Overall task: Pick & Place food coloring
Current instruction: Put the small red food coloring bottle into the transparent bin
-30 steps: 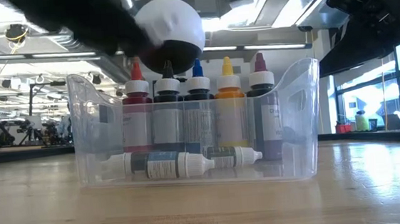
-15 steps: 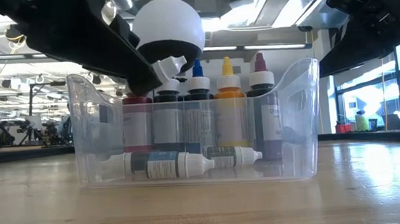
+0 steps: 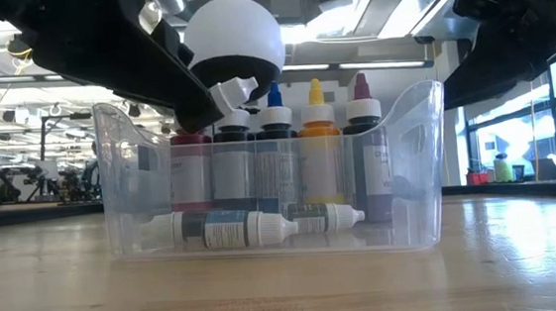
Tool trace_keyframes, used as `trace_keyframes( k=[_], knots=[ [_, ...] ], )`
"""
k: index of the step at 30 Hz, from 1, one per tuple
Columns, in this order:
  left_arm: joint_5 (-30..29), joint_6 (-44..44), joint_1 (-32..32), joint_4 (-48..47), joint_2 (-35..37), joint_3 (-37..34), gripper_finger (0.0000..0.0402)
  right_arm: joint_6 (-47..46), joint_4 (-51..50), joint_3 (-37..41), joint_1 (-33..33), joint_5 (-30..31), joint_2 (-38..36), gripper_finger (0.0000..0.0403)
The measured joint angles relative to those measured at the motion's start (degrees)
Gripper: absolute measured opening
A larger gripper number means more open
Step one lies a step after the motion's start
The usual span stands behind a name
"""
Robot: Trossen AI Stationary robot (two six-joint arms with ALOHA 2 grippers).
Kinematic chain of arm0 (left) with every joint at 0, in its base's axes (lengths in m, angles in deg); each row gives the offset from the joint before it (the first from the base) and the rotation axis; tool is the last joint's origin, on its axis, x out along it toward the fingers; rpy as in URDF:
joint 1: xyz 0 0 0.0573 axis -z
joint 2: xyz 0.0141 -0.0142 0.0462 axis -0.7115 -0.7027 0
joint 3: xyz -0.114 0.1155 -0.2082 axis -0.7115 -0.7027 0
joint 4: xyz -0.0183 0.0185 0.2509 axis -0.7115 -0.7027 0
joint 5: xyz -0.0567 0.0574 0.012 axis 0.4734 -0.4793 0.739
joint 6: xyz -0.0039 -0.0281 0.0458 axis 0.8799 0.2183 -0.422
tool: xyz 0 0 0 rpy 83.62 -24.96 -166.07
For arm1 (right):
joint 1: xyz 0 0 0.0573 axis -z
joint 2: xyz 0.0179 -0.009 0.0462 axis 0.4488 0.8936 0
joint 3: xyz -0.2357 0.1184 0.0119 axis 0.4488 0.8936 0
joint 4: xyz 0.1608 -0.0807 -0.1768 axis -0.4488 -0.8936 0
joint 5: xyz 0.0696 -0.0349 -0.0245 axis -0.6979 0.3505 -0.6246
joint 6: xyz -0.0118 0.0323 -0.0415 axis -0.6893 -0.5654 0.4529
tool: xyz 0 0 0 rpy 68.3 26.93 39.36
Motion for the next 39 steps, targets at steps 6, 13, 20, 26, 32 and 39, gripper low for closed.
trace_keyframes(
  k=[6,13,20,26,32,39],
  knots=[
    [-0.03,0.00,0.00,0.01,0.00,0.00,0.0097,0.04,0.00,0.00,0.01,0.65,0.00,0.0137],
    [-2.48,-0.02,0.00,0.02,0.02,0.00,0.0099,-0.53,0.00,0.00,0.38,3.49,0.00,0.0137],
    [-4.07,-1.18,0.02,0.22,2.79,0.59,0.0096,-1.96,0.39,-0.02,4.17,3.59,2.28,0.0150],
    [-8.88,-2.51,0.02,-1.55,13.23,-1.74,0.0097,-1.27,2.32,-0.02,8.50,0.32,7.05,0.0205],
    [-10.25,-3.54,-0.34,4.81,24.48,-10.39,0.0098,-2.82,6.64,-0.02,11.14,2.92,12.26,0.0246],
    [-13.54,-3.54,-0.44,22.63,28.24,-23.80,0.0097,-1.20,13.87,-0.04,12.58,-0.37,19.53,0.0247]
  ],
)
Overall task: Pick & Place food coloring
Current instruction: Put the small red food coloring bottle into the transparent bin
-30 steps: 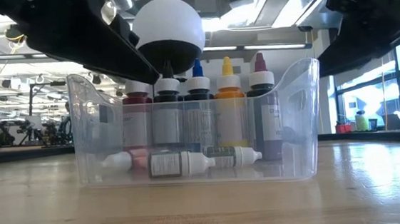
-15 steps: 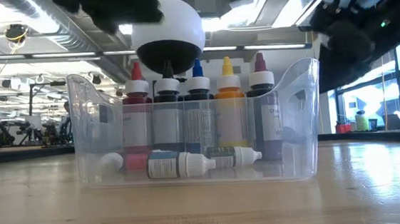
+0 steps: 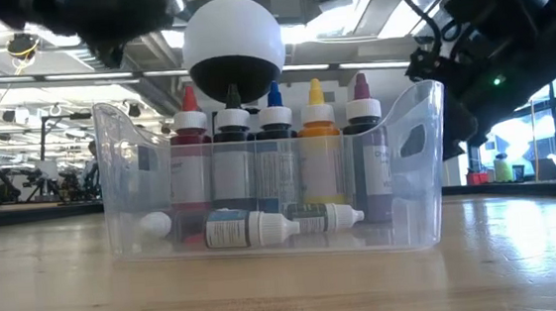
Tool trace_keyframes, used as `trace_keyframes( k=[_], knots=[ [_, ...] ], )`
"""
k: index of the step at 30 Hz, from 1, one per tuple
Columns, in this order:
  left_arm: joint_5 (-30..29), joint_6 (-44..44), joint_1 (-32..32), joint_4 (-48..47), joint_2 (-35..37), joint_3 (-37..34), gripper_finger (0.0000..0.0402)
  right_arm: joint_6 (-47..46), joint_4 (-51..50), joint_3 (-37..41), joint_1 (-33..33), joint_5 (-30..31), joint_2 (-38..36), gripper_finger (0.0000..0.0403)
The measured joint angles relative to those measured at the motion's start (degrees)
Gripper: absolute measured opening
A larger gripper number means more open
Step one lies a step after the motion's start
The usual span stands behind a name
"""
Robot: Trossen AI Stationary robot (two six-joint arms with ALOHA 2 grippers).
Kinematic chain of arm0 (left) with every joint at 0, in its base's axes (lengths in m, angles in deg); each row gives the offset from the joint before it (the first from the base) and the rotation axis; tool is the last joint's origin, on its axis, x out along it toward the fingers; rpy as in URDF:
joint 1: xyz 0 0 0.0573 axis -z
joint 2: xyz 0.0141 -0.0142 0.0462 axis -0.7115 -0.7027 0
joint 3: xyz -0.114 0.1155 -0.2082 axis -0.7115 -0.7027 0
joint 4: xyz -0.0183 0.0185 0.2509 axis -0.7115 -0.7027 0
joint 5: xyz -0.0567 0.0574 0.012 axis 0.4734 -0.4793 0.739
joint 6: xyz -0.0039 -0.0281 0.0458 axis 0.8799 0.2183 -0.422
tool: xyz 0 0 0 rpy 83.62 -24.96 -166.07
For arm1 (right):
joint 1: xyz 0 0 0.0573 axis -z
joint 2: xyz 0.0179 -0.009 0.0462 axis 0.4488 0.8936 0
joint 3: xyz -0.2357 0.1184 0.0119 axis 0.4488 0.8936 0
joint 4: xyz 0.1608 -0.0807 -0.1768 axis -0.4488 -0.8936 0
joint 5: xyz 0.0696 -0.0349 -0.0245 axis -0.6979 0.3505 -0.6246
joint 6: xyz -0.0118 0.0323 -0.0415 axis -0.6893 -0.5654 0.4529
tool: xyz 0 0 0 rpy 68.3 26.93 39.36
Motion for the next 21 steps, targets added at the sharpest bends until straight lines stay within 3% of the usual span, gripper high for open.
trace_keyframes(
  k=[5,17,21],
  knots=[
    [-0.27,1.84,-0.17,6.16,0.00,-5.15,0.0097,1.17,3.74,0.02,1.89,-2.70,4.25,0.0242],
    [0.10,1.65,-0.31,6.47,0.00,-5.66,0.0097,0.90,6.73,-0.05,4.91,-6.68,9.98,0.0240],
    [0.18,1.60,-0.31,6.33,0.00,-5.66,0.0099,1.11,6.84,-0.09,4.96,-7.06,10.15,0.0217]
  ],
)
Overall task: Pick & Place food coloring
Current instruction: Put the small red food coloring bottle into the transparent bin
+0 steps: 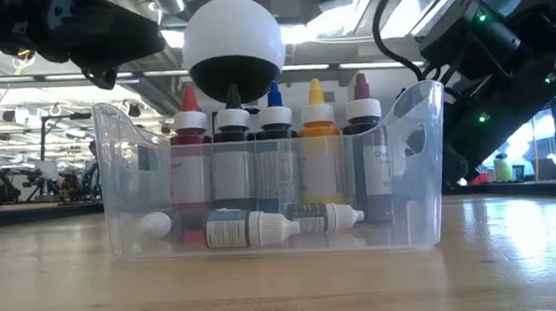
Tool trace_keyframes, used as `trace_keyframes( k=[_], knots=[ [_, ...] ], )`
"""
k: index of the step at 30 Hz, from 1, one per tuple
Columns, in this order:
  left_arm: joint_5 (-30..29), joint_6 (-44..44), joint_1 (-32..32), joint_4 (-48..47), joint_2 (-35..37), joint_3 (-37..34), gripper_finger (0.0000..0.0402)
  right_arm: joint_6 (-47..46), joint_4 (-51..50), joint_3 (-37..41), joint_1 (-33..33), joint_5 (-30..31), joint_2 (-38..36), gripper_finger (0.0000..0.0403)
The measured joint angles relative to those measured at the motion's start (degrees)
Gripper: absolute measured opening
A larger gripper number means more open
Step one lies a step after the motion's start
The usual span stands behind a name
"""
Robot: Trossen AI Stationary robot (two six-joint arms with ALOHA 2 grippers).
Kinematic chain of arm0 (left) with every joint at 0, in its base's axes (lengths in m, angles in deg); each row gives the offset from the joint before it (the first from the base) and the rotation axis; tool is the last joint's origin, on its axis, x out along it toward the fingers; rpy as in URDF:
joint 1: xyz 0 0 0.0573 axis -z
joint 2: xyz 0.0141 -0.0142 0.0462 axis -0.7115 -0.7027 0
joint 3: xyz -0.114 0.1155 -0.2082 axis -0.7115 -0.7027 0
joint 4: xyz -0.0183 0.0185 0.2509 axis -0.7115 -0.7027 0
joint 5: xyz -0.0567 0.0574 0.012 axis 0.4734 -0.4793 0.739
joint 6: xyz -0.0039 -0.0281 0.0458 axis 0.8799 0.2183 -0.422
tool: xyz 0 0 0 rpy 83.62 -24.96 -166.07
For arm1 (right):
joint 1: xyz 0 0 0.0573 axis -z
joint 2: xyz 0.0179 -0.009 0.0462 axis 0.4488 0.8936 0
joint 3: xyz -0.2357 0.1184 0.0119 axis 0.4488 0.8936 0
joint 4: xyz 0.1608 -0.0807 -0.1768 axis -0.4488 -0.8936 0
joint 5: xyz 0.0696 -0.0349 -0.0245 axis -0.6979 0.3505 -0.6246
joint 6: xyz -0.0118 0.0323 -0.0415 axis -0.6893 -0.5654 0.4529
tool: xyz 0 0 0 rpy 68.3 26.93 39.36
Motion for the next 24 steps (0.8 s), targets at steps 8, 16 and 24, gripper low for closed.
trace_keyframes(
  k=[8,16,24],
  knots=[
    [0.02,-0.02,0.00,-0.07,0.00,0.00,0.0096,3.03,-0.25,-0.07,0.00,-0.43,-0.10,0.0119],
    [0.09,-0.02,0.04,-0.22,-0.01,0.00,0.0098,5.12,-5.98,-1.53,-0.14,-0.65,-3.32,0.0074],
    [0.28,-0.02,0.04,-0.27,-0.02,0.01,0.0098,6.87,-19.37,-8.75,-3.21,0.33,-15.51,0.0084]
  ],
)
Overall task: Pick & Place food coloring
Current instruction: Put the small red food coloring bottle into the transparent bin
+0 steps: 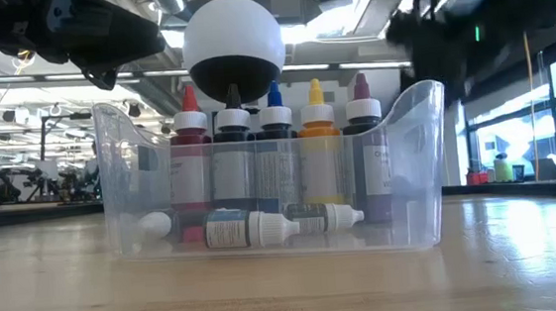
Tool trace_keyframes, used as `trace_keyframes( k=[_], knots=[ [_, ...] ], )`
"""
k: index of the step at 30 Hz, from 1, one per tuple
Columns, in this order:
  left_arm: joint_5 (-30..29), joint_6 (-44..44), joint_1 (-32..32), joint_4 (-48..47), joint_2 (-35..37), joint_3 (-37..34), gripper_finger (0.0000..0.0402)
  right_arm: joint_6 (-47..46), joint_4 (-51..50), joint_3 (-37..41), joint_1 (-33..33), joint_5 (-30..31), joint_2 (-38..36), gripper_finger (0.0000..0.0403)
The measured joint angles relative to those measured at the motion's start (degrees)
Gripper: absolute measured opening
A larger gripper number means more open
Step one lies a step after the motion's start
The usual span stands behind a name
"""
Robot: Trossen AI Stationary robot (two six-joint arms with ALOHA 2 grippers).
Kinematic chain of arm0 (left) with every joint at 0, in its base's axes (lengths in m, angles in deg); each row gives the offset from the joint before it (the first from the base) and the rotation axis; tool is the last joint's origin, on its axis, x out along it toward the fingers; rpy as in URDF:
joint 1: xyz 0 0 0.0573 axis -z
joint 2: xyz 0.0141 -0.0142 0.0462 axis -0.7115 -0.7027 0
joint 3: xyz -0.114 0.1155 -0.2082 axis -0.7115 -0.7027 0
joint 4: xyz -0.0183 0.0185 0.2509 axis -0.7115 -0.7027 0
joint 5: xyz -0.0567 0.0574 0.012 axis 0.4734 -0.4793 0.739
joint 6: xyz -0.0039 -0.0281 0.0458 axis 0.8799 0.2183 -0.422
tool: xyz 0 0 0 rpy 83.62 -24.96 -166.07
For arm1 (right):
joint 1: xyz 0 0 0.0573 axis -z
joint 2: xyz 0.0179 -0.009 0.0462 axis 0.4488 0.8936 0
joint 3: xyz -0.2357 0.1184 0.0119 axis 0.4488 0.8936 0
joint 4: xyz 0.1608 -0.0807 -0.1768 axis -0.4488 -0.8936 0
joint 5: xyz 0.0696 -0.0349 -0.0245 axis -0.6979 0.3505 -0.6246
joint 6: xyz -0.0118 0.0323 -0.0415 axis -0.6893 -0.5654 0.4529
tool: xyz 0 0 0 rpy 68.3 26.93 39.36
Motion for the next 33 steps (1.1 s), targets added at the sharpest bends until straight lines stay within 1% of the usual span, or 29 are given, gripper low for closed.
trace_keyframes(
  k=[3,6,9,13,19,23,26,33],
  knots=[
    [-0.01,0.02,0.00,-0.10,0.00,0.02,0.0099,0.89,-8.11,-5.67,-2.13,0.00,-3.44,0.0080],
    [0.16,0.02,0.00,-0.27,0.00,0.02,0.0098,2.57,-14.03,-12.40,-4.99,0.25,-4.68,0.0079],
    [0.20,0.42,0.00,-0.41,0.00,0.02,0.0096,5.97,-16.87,-18.39,-8.24,-0.45,-3.44,0.0080],
    [0.64,0.44,0.00,-0.40,-0.01,0.02,0.0097,10.72,-15.18,-24.05,-11.91,-4.59,0.80,0.0080],
    [1.12,0.44,0.00,-0.42,-0.02,0.02,0.0099,12.17,-10.50,-26.53,-15.98,-5.07,10.25,0.0080],
    [1.39,0.46,0.00,-0.42,-0.02,0.02,0.0096,9.27,-10.13,-26.81,-18.42,-4.96,15.55,0.0081],
    [1.49,0.46,0.00,-0.42,-0.02,0.02,0.0096,6.52,-9.59,-26.81,-19.46,-3.52,19.29,0.0081],
    [1.52,0.47,0.00,-0.41,-0.02,0.02,0.0099,2.48,-8.59,-26.93,-19.37,-2.42,24.15,0.0081]
  ],
)
